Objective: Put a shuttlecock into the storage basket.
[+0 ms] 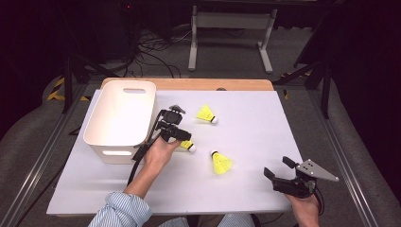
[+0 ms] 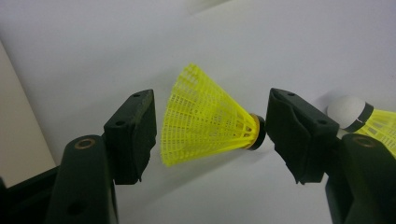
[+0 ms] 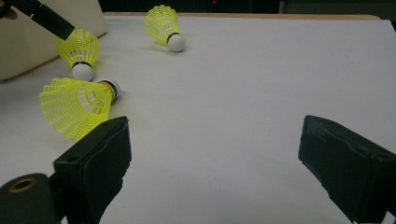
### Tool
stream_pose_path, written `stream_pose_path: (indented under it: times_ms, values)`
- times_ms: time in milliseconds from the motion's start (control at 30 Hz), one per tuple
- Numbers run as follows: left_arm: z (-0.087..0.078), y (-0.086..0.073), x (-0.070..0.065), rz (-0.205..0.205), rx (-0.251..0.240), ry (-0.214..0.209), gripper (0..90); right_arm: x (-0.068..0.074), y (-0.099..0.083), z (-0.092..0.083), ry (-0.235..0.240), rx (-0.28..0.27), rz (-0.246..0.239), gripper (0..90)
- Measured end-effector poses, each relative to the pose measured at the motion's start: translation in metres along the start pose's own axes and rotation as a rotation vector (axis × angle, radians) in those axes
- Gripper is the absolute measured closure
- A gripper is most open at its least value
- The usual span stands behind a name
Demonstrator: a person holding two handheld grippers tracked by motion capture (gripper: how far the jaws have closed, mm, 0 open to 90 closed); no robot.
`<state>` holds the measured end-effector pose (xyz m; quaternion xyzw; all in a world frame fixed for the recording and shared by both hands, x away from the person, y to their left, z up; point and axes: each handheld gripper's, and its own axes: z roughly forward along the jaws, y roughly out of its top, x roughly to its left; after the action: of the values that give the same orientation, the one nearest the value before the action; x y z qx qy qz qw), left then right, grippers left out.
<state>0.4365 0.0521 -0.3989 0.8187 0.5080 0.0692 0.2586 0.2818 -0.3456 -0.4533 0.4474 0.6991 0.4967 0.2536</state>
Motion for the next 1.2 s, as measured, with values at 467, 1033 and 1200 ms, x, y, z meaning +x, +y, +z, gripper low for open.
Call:
stream_pose_path:
  times_ms: [467, 1033, 1200]
  values:
    - [0.011, -0.002, 0.004, -0.007, 0.028, -0.052, 50.1, 0.000, 0.000, 0.000, -0.001, 0.006, -0.006, 10.0]
    - [0.008, -0.003, -0.001, 0.070, 0.038, -0.052, 75.9, 0.000, 0.000, 0.001, 0.001, 0.007, -0.005, 10.0]
    - [0.005, -0.003, -0.003, 0.090, 0.041, -0.064, 82.0, 0.000, 0.000, 0.001, 0.001, 0.008, -0.007, 10.0]
